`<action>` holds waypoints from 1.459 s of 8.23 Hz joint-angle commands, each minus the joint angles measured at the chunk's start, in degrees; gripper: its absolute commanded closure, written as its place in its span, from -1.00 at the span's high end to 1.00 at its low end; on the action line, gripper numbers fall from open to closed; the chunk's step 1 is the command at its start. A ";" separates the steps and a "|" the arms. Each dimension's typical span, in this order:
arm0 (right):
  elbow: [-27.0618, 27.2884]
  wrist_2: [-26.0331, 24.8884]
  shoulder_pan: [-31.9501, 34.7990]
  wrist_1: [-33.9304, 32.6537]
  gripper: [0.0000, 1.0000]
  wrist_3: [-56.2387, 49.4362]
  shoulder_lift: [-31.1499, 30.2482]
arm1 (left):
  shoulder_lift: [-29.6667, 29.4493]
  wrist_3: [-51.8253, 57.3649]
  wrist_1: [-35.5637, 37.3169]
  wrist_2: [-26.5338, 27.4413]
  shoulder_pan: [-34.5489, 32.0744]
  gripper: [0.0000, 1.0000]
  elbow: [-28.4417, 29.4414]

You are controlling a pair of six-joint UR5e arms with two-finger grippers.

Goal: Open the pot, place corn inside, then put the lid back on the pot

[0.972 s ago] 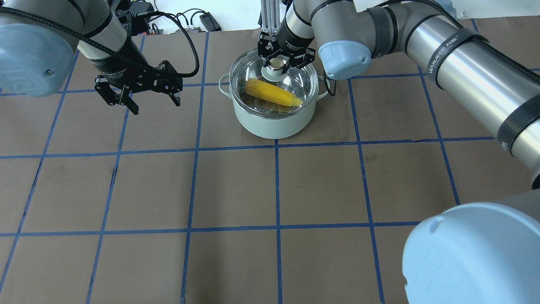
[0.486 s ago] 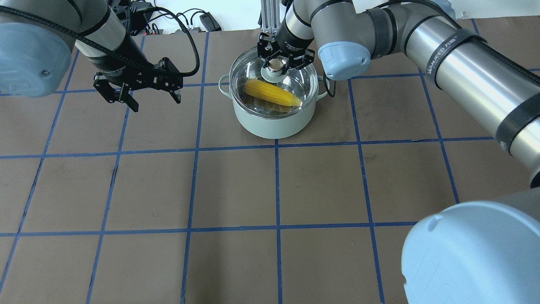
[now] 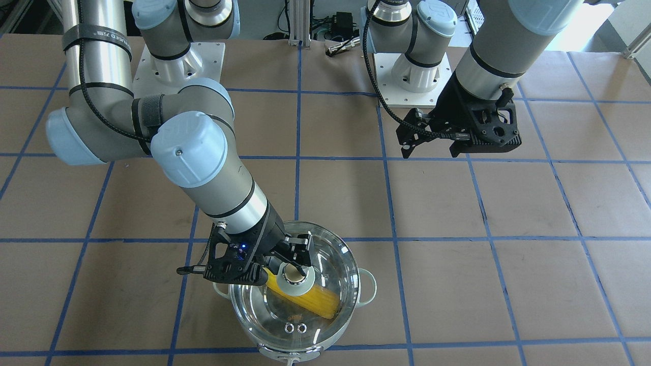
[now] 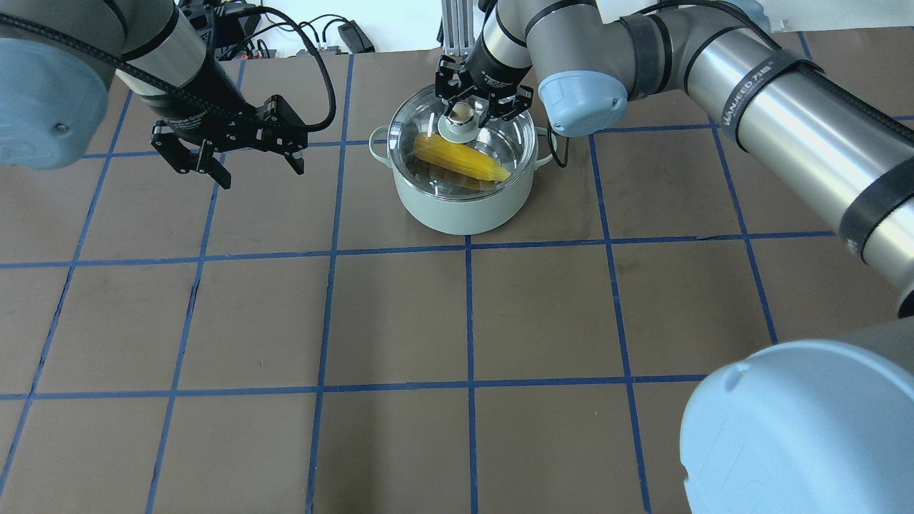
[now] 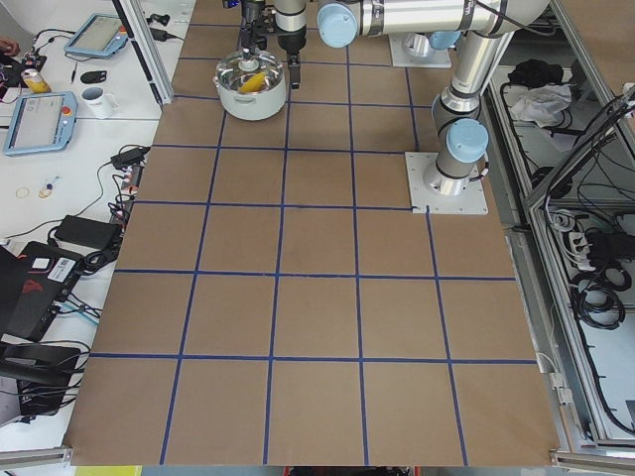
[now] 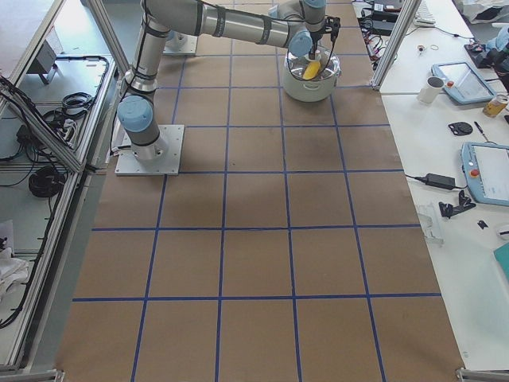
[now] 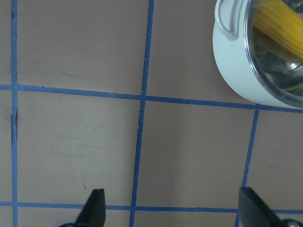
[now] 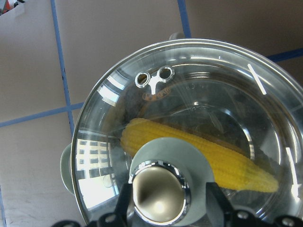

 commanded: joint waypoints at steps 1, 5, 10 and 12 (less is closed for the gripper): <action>-0.02 -0.03 0.00 0.06 0.56 -0.45 -0.35 | 0.55 -0.06 -0.14 0.04 -0.05 1.00 0.18; -0.02 -0.91 -3.32 9.41 0.88 -8.68 -7.26 | 0.46 -0.06 -0.14 -0.05 -0.23 1.00 0.09; 0.42 -12.48 -15.71 38.40 0.88 -29.70 -22.64 | 2.13 0.03 -0.41 1.09 -0.23 1.00 0.09; 0.95 -12.60 -16.00 42.24 0.91 -25.89 -25.92 | 4.06 0.11 -0.58 1.27 -0.23 1.00 -0.08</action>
